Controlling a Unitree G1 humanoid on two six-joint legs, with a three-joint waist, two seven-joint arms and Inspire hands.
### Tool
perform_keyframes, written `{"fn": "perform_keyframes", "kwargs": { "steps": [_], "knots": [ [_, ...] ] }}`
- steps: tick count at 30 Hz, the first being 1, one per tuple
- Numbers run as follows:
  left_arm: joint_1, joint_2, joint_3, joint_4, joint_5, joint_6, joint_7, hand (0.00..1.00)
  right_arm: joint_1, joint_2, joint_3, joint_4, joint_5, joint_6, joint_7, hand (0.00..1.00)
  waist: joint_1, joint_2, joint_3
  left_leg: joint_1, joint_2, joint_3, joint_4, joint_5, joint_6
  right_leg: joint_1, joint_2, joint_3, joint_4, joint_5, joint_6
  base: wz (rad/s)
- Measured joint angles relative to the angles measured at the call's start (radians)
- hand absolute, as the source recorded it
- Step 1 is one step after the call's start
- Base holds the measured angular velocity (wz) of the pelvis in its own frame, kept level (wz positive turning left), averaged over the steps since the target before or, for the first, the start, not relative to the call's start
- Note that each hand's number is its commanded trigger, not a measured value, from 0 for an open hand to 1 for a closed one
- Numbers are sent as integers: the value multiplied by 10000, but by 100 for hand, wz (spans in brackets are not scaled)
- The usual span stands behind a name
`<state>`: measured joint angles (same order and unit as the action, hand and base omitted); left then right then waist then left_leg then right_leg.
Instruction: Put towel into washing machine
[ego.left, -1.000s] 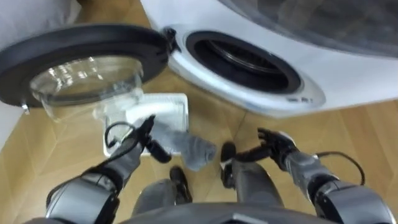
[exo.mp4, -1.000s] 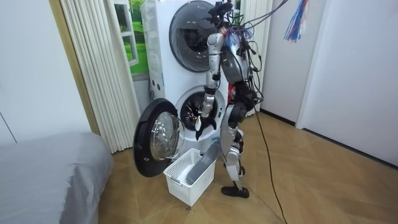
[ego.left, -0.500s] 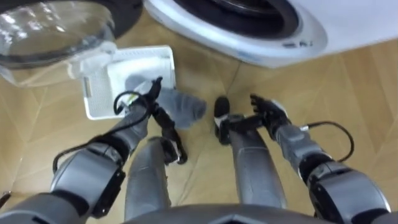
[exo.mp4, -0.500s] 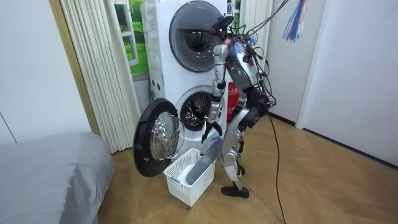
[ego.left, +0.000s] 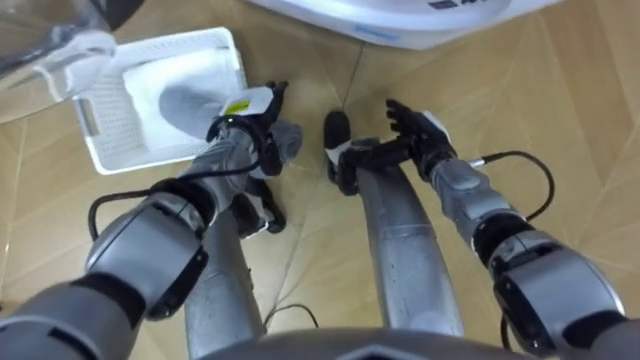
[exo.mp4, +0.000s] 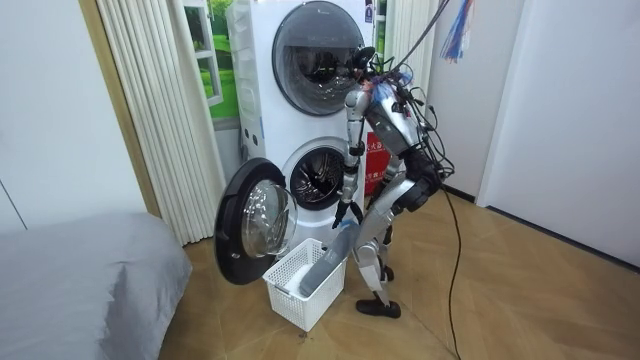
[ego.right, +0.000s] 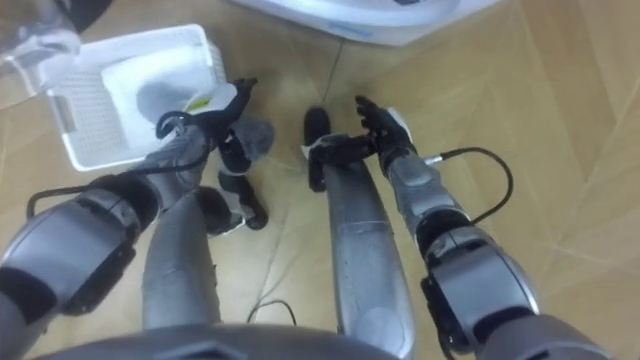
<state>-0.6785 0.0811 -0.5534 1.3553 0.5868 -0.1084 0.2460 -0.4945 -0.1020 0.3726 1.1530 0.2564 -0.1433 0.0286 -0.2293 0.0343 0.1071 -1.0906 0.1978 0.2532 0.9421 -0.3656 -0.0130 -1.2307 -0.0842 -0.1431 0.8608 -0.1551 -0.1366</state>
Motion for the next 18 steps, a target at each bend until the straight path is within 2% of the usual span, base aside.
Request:
{"fn": "perform_keyframes", "kwargs": {
  "steps": [6, 11, 14, 18],
  "knots": [
    [-109, 232, -344, -19, 491, 1, 147, 0, -73, 0, 37, -276, 440, -5, 204, 0, -120, 0, 0, -548, 183, -103, 450, -174, -33, -547, 71, -74, 427, -175, -130, 0],
    [-242, 257, -813, -72, 1010, 114, 132, 0, -417, -72, -13, -297, 591, 8, 406, 0, -109, 5, 1, -1050, 224, -124, 610, -206, -66, -1064, 72, -93, 611, -203, -240, 2],
    [-364, 265, -1215, -70, 1026, 241, -130, 0, -661, -71, -32, -291, 590, 20, 409, 0, -129, 8, 3, -1201, 181, -112, 618, -199, -76, -1261, 19, -78, 701, -224, -280, 7],
    [-368, 256, -1618, 36, 1029, 496, -931, 0, -979, -62, -63, -258, 504, 37, 455, 0, -135, 13, 6, -1245, 168, -102, 589, -205, -88, -1327, -2, -84, 747, -307, -292, 3]
  ]
}}
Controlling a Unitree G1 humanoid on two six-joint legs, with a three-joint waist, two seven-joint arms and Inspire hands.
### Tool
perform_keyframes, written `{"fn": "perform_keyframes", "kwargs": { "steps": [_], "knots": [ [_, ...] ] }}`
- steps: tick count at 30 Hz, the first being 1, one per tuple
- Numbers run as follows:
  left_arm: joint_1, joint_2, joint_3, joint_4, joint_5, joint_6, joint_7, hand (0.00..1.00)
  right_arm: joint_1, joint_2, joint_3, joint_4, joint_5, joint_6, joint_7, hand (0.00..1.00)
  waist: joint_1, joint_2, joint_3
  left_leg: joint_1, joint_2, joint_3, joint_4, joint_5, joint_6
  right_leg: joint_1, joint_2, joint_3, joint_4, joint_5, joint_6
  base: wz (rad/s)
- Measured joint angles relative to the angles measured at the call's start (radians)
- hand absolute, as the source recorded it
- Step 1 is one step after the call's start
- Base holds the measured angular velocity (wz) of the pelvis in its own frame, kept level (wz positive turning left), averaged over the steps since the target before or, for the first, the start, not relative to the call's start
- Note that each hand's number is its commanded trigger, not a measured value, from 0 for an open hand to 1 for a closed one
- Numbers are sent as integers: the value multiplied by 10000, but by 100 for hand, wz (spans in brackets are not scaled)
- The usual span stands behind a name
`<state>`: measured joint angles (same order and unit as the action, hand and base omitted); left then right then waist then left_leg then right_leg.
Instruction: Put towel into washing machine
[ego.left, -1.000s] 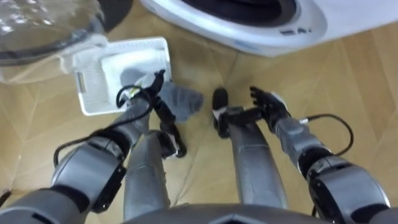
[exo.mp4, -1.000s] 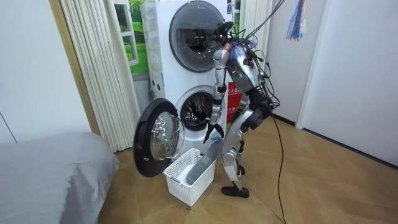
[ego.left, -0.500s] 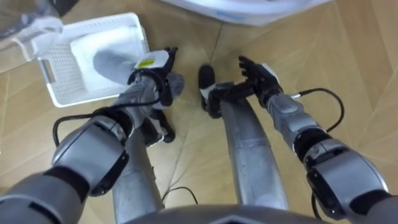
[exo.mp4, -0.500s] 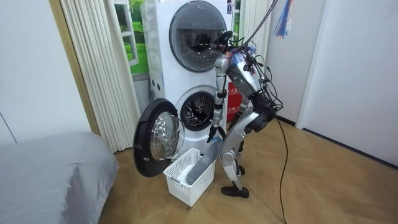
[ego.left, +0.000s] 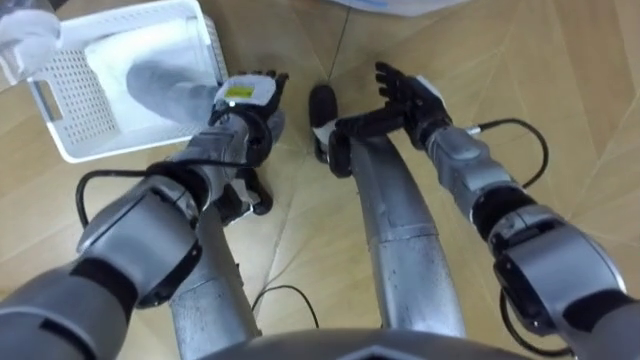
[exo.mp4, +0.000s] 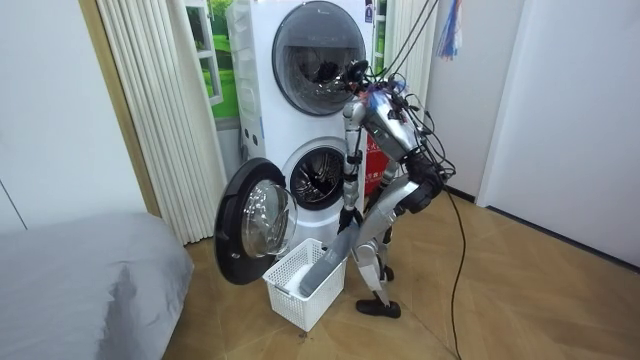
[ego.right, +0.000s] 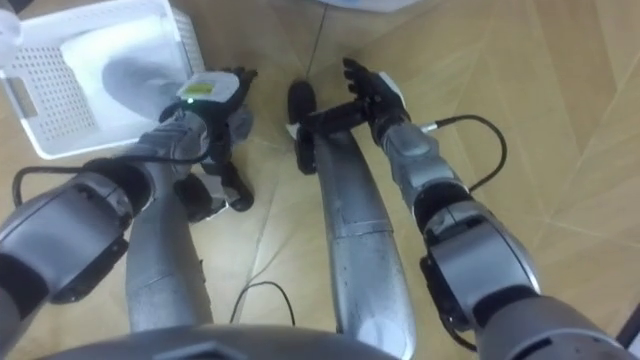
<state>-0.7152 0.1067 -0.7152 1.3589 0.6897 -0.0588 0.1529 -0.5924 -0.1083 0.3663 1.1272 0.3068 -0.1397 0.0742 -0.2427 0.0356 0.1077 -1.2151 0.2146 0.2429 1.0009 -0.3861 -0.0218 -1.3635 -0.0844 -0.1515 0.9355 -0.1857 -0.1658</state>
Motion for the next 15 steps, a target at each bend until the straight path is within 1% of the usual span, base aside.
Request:
{"fn": "perform_keyframes", "kwargs": {
  "steps": [1, 2, 3, 5, 8, 10, 13, 15],
  "knots": [
    [10, -3, -69, -9, -2, 95, -273, 19, -66, 2, -41, 50, -6, 25, 43, 0, -1, 1, 0, -4, 4, -4, -10, 1, 3, 0, -4, -12, 0, -27, 5, 5],
    [15, -1, -165, 3, -7, 138, -404, 69, -80, 1, -57, 50, 0, 44, 53, 0, 0, 1, 0, -2, 6, -3, -13, 3, 7, 0, -9, -17, 6, -44, 11, 4],
    [24, 7, -307, 6, -30, 211, -672, 100, -103, 2, -60, 38, 19, 78, 55, 0, 0, 1, 0, -6, 10, -3, -13, 1, 3, 1, -10, -25, 9, -64, 12, 0],
    [20, -34, -377, -1, -96, 351, -1272, 100, -158, 17, -169, 33, 20, 88, 120, 0, 6, 3, 2, -2, -1, 0, -42, 11, -17, 0, -16, -24, 2, -95, 44, 0],
    [18, -38, -376, -20, -104, 474, -1859, 100, -125, 32, -357, 43, 63, 90, 164, 0, 13, 3, 1, 12, -17, 22, -130, 20, -27, 1, -23, -24, -57, -106, 65, 0],
    [10, -38, -381, -40, -101, 581, -2090, 100, -124, 37, -380, 41, 85, 90, 154, 0, 15, 6, 0, 17, -19, 43, -210, 26, -35, 0, -17, -32, -127, -105, 67, 0],
    [5, 46, -783, -40, -86, 730, -2301, 100, -110, 81, -374, 33, 204, 92, 66, 0, 23, 11, -6, 44, -12, 81, -279, 60, -81, 1, -20, -35, -163, -109, 71, 0],
    [1, 55, -819, -43, -13, 821, -2319, 100, -105, 90, -374, 36, 211, 97, 14, 0, 35, 12, -8, 84, -13, 122, -297, 76, -82, 11, -36, -30, -170, -110, 72, 0]
  ]
}}
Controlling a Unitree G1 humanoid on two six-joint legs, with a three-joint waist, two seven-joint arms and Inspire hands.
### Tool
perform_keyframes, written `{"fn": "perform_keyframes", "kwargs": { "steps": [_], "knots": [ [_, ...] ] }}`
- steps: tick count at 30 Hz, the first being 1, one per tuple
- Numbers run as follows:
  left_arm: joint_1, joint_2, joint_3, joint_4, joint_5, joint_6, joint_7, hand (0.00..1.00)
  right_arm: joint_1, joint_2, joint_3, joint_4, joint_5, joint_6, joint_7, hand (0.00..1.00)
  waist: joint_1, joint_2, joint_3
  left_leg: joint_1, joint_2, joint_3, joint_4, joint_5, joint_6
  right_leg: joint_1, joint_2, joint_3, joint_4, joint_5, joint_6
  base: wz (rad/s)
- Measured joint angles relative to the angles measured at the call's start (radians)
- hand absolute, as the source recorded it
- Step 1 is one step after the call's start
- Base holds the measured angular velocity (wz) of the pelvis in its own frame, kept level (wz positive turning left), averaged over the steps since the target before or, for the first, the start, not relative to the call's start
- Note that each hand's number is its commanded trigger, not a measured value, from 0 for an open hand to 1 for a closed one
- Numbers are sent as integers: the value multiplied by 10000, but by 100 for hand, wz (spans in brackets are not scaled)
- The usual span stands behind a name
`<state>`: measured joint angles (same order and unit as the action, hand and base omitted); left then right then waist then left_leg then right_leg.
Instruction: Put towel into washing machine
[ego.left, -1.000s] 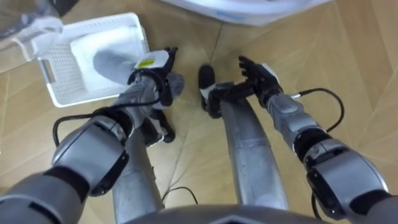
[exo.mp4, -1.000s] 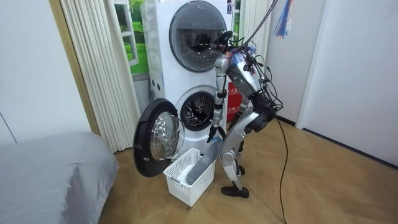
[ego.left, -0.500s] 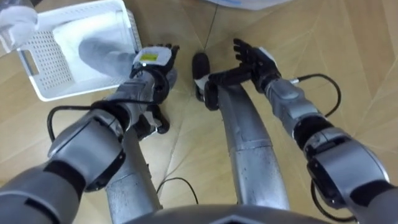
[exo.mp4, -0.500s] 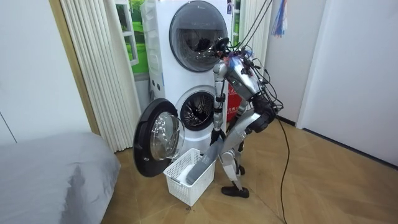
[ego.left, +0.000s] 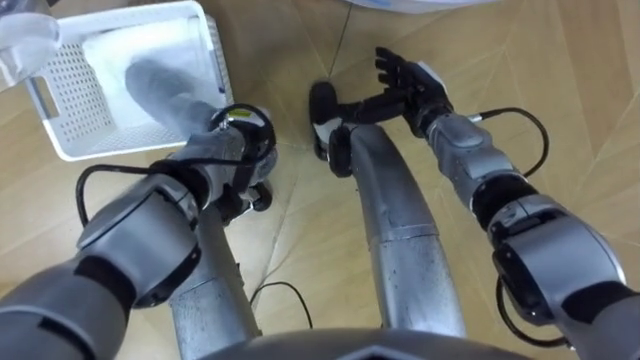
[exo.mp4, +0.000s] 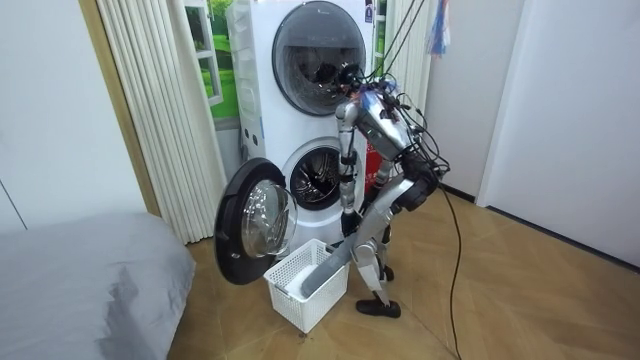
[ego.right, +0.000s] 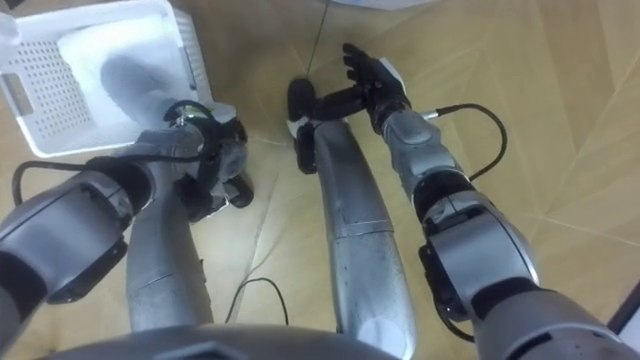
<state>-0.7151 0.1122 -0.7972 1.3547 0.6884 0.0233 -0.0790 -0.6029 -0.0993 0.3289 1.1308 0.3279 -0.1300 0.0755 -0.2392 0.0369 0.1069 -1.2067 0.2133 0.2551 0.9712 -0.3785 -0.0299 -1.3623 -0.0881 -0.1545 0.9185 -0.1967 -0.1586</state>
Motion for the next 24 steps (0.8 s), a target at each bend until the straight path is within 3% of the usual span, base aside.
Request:
{"fn": "perform_keyframes", "kwargs": {
  "steps": [6, 13, 18, 24],
  "knots": [
    [229, -225, -186, -105, 21, 122, 17, 100, 343, -1, 207, 224, 650, -24, -271, 0, -4, -23, -14, 900, -17, 357, -329, 114, 103, 835, -140, 15, -187, -38, 83, 4],
    [880, -448, 187, -134, 105, -357, 652, 100, 1458, -12, 587, 233, 1418, -43, -587, 0, -55, -51, -40, 2681, -312, 481, -1591, 417, 156, 2644, -141, 24, -1331, 290, 314, -3],
    [1431, -452, 910, -152, 22, -963, 2000, 100, 2112, -123, 1207, 46, 1410, -199, -831, 0, -19, -70, -51, 3829, -378, 546, -2282, 529, 173, 3831, -19, 17, -2136, 530, 483, -9],
    [1590, -61, 2471, -685, -426, -2040, 4110, 100, 2421, -270, 1184, -27, 1393, -697, -882, 0, 97, -48, -71, 4682, -540, 559, -2676, 607, 301, 4807, -70, -8, -2702, 698, 731, -1]
  ]
}}
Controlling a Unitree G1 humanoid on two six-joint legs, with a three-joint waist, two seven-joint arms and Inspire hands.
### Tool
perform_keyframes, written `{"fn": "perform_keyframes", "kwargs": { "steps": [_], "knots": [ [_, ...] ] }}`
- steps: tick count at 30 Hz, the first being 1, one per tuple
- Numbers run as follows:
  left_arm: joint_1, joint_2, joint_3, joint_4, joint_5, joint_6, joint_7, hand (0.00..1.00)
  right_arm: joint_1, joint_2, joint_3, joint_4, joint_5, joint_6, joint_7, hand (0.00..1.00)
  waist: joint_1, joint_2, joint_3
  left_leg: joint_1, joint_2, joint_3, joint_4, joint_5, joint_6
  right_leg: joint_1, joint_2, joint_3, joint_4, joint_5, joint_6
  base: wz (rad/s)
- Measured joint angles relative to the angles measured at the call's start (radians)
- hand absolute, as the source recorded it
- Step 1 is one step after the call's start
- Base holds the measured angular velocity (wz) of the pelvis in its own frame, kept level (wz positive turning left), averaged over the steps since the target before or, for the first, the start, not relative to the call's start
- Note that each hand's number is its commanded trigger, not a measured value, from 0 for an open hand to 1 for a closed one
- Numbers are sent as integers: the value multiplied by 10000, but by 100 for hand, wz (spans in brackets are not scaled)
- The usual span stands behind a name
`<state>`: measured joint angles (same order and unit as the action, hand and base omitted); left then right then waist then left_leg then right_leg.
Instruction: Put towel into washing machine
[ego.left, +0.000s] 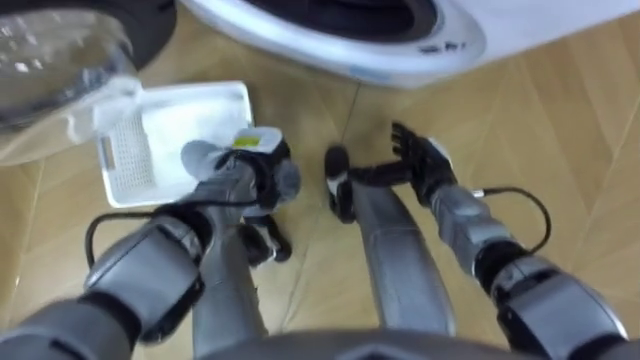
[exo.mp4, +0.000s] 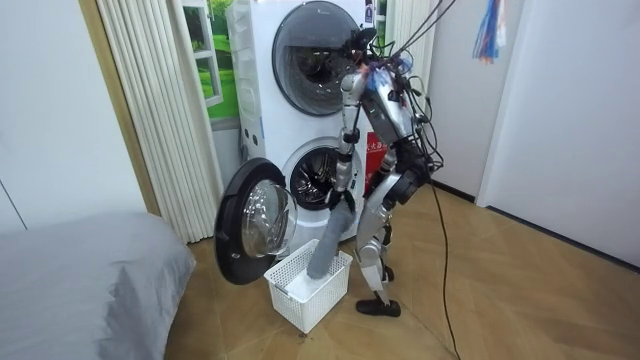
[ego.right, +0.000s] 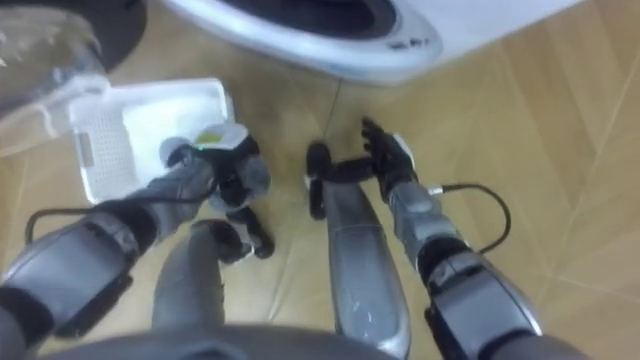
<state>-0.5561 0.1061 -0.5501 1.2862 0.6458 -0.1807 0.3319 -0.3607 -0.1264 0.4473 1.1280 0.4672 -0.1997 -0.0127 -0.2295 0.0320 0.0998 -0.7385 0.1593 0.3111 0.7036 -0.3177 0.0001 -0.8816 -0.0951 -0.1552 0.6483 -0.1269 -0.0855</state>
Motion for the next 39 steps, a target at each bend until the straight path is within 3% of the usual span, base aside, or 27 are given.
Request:
{"fn": "perform_keyframes", "kwargs": {
  "steps": [2, 4, 5, 10, 14, 17, 20, 23, 27, 31, 38, 39],
  "knots": [
    [78, 297, 456, -760, -517, -518, 720, 100, 121, -113, -201, -45, -67, -190, -49, 0, 148, 15, -10, 275, -127, -98, -194, 59, 89, 343, -102, -94, -142, 60, 90, 14],
    [98, 375, 674, -1390, -1197, -734, 1279, 100, 106, -198, -362, -49, -162, -260, -122, 0, 386, 27, -17, 469, -174, -95, -327, 94, 149, 555, -114, -76, -311, 144, 171, 5],
    [200, 376, 760, -1796, -1762, -806, 1477, 100, 134, -260, -374, -48, -448, -297, -177, 0, 508, 119, -81, 565, -179, -98, -405, 110, 178, 712, -112, -117, -454, 194, 213, 0],
    [798, 155, 760, -2861, -4260, -1107, 1443, 100, 162, -261, -464, 7, -1604, -432, -184, 0, 785, 175, -124, 1279, -501, -111, -1073, 378, 294, 1409, -377, -277, -793, 224, 341, 15],
    [1115, -73, 738, -3599, -6435, -1119, 570, 100, 151, -231, -426, -100, -1773, -614, -192, 0, 1191, 162, -168, 1341, -505, -94, -1223, 414, 348, 1468, -391, -252, -946, 297, 425, 3],
    [1483, -188, 464, -4009, -8925, -1121, -716, 100, 159, -106, -309, -146, -1801, -613, -18, 0, 1390, 109, -313, 1362, -522, -116, -1250, 418, 354, 1518, -402, -264, -1023, 320, 450, -1],
    [1788, -252, 359, -4384, -10204, -1118, -1490, 100, 174, 139, -332, -141, -2041, -615, 74, 0, 1457, 35, -390, 1421, -502, -86, -1258, 418, 354, 1646, -312, -257, -1207, 392, 479, -2],
    [1881, -310, 351, -4725, -11390, -1120, -2190, 100, 176, 191, -331, -139, -2054, -615, 279, 0, 1521, 25, -398, 1550, -489, -113, -1405, 460, 393, 1871, -238, -260, -1531, 570, 520, -2],
    [2049, -360, 343, -5493, -12439, -1128, -3047, 100, 172, 180, -375, -200, -1998, -637, 505, 0, 1529, -20, -434, 1543, -494, -91, -1425, 466, 424, 1915, -232, -240, -1653, 673, 578, 0],
    [2052, -374, 334, -5567, -13401, -1128, -3959, 100, 221, 139, -374, -417, -2073, -689, 596, 0, 1531, -64, -462, 1541, -499, -109, -1404, 465, 432, 1929, -190, -242, -1669, 700, 580, 0],
    [2066, -248, 352, -5651, -13866, -1064, -4755, 100, 376, 166, -407, -460, -2436, -689, 598, 0, 1545, -50, -469, 1512, -365, -115, -1342, 455, 415, 1982, 5, -165, -1860, 780, 549, -3],
    [2066, -248, 359, -5662, -13995, -1033, -4867, 100, 406, 171, -469, -459, -2461, -689, 598, 55, 1529, -49, -470, 1518, -325, -112, -1321, 449, 405, 2010, 30, -180, -1882, 789, 538, 0]
  ]
}}
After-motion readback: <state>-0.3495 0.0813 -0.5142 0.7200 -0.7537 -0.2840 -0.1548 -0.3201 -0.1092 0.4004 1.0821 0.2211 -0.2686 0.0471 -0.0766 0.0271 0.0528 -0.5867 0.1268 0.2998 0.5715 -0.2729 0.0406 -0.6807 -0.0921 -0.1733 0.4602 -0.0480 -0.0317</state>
